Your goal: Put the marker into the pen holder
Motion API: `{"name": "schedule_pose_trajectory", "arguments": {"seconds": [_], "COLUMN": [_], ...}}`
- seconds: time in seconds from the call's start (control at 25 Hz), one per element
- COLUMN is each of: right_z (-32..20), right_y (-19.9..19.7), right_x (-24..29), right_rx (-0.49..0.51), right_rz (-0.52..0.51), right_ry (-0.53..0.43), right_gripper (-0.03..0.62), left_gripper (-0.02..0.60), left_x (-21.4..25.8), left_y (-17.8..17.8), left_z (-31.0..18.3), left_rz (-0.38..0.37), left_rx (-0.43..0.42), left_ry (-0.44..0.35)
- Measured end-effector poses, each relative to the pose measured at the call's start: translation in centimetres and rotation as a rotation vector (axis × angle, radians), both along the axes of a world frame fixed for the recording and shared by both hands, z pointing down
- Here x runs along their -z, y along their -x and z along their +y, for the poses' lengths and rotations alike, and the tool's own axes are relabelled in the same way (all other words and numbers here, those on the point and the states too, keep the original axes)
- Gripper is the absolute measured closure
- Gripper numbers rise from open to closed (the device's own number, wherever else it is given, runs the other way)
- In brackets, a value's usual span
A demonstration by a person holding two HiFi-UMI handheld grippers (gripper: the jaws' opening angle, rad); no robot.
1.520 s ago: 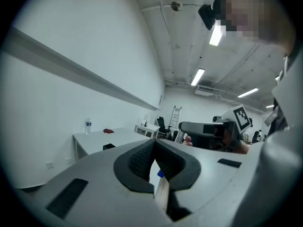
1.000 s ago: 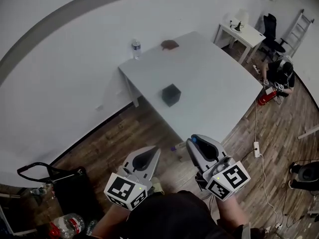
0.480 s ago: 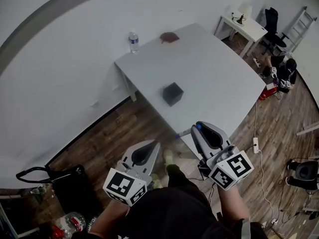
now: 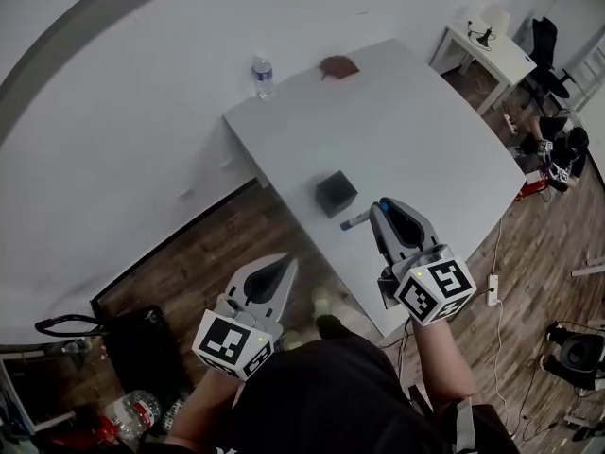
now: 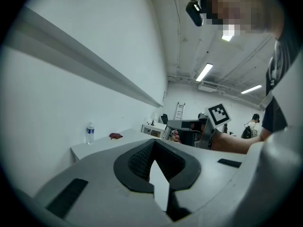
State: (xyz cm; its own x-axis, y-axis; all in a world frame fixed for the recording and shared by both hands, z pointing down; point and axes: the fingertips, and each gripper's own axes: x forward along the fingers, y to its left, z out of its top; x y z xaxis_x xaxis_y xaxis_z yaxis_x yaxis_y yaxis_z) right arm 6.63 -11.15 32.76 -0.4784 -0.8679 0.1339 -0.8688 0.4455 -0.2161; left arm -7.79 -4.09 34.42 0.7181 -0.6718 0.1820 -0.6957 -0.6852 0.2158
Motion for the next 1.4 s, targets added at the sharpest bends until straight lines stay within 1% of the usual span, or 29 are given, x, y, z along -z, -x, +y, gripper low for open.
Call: {"name": "schedule_pose_trajectory", "arguments": {"seconds": [0.12,0.28,0.48,0.6,0.88,1.0,1.4], "right_z": [-3.6,-7.2,-10.4,-11.9,-12.8,-12.7,-12.2], "right_y": [-1.3,-2.5,-2.7,-2.3,-0.4,0.1,1.4], "right_x": [-2.9,-7.5,-12.0,-14.6,-20.5,-22.3,-26.2], "right_rx": [-0.013,-0.025,-0.026,-0.018,0.020,0.039,0.082], "right_rz": [-0.008,-0.008,0.014,0.048,0.090,0.127,0.199], "right_ry": [0.032,0.085,0.114,0.130,0.212,0.237,0.333], "right_gripper": [0.525,0.525,0.525,0.523,0.523,0.523,0.523], "left_gripper": [0.577,0.577,0.577,0.577,0.577,0.577,0.577], "left_x": [-1.0,-2.7,-4.9,-6.3,-8.5,-9.3,-10.2], "left_y": [-1.0,-2.4,-3.7,-3.8,-4.0,-4.1,-3.3], "left_z": [-2.1,-4.2,-6.1,-6.9,-8.1,-8.3,-9.2], "left_rz": [-0.016,-0.037,-0.074,-0.090,-0.109,-0.117,-0.118], "left_rx": [-0.002,0.006,0.009,0.026,0.044,0.046,0.072], "left_ry": [0.006,0.039,0.086,0.126,0.201,0.224,0.234]}}
